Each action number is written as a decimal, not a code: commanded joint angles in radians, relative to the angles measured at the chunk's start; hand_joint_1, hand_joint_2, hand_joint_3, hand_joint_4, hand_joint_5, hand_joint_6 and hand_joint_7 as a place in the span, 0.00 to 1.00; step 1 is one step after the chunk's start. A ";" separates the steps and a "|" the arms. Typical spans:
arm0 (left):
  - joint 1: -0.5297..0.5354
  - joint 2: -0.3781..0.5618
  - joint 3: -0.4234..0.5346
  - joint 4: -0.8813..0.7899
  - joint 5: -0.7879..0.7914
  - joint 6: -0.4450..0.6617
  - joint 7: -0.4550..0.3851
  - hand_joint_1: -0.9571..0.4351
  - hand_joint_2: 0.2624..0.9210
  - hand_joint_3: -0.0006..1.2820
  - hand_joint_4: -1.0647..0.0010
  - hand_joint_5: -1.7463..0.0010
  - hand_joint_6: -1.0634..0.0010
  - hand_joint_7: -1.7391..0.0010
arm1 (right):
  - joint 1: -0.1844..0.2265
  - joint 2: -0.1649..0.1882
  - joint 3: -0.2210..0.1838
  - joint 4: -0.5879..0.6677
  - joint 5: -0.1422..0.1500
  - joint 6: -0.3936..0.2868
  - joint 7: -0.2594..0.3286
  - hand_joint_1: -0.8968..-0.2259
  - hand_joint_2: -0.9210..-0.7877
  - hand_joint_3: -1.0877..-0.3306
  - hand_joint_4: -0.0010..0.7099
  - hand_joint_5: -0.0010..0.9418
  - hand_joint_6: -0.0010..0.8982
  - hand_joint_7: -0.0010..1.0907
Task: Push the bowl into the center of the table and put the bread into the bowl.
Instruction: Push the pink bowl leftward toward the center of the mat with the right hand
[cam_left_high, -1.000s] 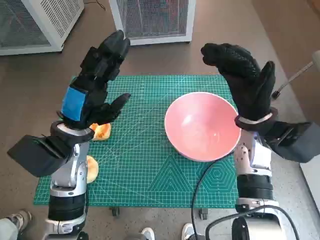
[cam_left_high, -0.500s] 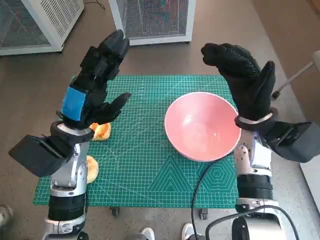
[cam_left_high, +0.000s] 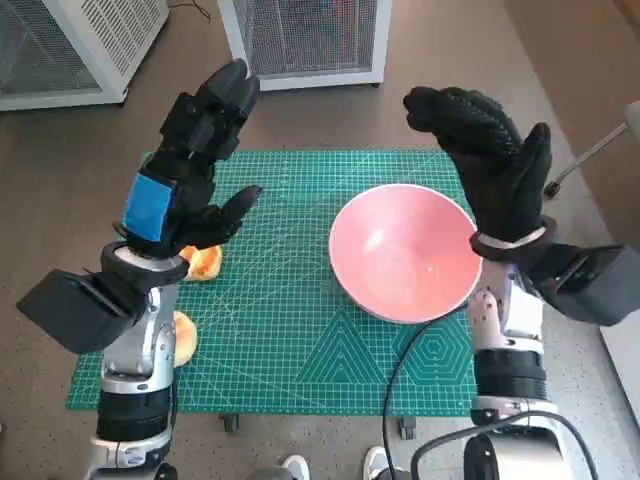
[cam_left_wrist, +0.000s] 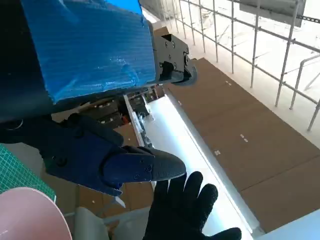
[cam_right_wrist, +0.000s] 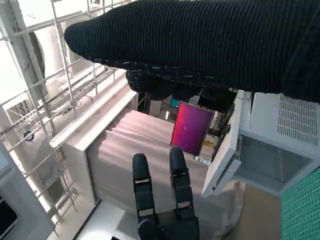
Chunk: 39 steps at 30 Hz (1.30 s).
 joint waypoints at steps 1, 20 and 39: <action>0.001 -0.001 -0.004 -0.017 0.028 -0.011 0.021 0.24 1.00 0.27 0.79 1.00 0.90 0.77 | -0.003 -0.050 -0.049 0.116 0.009 -0.020 0.009 0.50 0.00 0.63 0.30 0.00 0.38 0.01; 0.001 -0.011 -0.001 0.026 0.007 -0.063 0.004 0.23 1.00 0.27 0.80 1.00 0.90 0.77 | -0.083 -0.202 -0.131 0.572 -0.125 -0.075 -0.249 0.49 0.00 0.63 0.29 0.02 0.36 0.02; 0.010 -0.014 -0.006 0.008 0.038 -0.047 0.036 0.23 1.00 0.27 0.80 1.00 0.91 0.76 | -0.003 -0.192 -0.113 0.692 -0.243 0.033 -0.431 0.54 0.00 0.55 0.26 0.00 0.34 0.00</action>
